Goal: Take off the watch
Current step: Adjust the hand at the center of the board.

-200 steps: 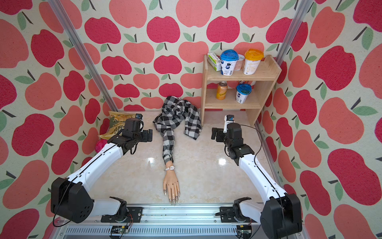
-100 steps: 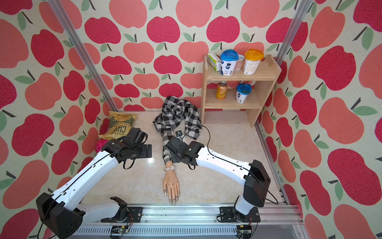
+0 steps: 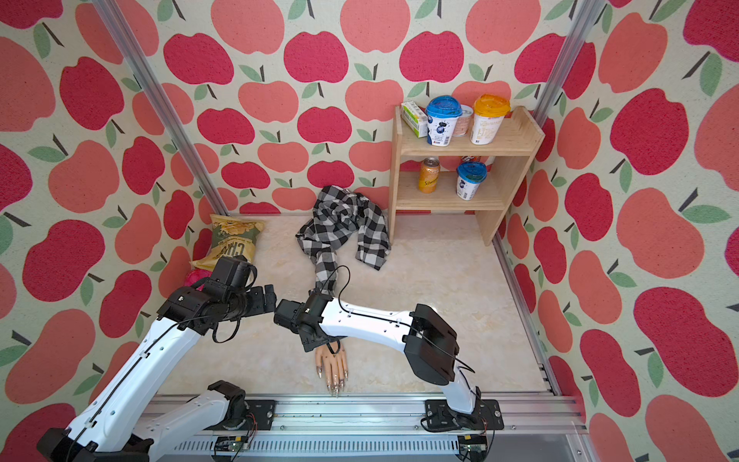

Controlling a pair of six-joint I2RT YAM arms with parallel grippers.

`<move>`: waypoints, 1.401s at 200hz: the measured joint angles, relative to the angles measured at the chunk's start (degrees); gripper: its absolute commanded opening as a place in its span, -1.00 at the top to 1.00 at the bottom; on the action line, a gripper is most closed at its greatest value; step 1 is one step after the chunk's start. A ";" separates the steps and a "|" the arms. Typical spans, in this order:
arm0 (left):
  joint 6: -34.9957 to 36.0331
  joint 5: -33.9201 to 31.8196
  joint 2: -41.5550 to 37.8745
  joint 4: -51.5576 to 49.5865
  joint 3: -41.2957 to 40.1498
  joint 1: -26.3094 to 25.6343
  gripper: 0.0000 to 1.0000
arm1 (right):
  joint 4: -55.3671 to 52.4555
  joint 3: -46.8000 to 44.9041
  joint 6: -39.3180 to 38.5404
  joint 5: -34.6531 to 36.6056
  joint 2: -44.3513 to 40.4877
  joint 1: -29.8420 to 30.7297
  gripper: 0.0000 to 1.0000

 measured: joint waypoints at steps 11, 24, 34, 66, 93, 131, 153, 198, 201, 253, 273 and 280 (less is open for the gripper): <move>0.20 1.16 0.02 0.09 -0.72 0.76 -0.95 | 0.15 1.14 0.17 -0.52 1.97 -0.15 -0.96; 0.68 2.10 0.07 0.11 -1.53 1.27 -0.95 | 0.52 1.40 0.26 -1.22 3.37 -0.44 -0.94; 0.98 2.67 0.11 0.13 -1.88 1.51 -0.95 | 0.70 1.40 0.35 -1.68 4.09 -0.92 -0.89; 1.07 4.13 0.42 0.79 -2.32 2.27 -0.95 | 1.40 1.38 0.33 -2.75 4.90 -3.30 -0.72; 1.09 4.66 0.68 1.49 -2.32 2.32 -0.95 | 2.67 1.40 0.15 -3.17 5.05 -4.42 -0.56; 1.51 4.66 1.05 1.62 -3.06 2.93 -0.95 | 2.71 3.17 0.13 -4.31 8.92 -4.57 -0.48; 1.49 4.70 1.05 1.88 -3.41 2.95 -0.95 | 2.54 4.02 0.15 -4.70 10.99 -4.57 -0.53; 2.14 4.55 1.03 1.86 -3.52 3.43 -0.95 | 1.66 6.19 0.48 -4.72 13.29 -4.59 -0.40; 2.14 4.55 1.03 1.88 -3.52 3.48 -0.95 | 1.55 6.27 0.63 -4.72 13.38 -4.59 -0.38; 2.75 4.68 1.01 1.88 -3.61 3.72 -0.95 | 0.79 6.80 1.64 -4.92 13.79 -4.59 -0.08; 2.73 5.46 1.36 2.08 -3.61 3.69 -0.95 | 2.78 4.42 1.40 -5.20 12.33 -4.59 0.02; 2.73 5.73 1.51 2.23 -3.61 3.69 -0.95 | 4.07 2.93 1.01 -5.62 11.37 -4.59 0.08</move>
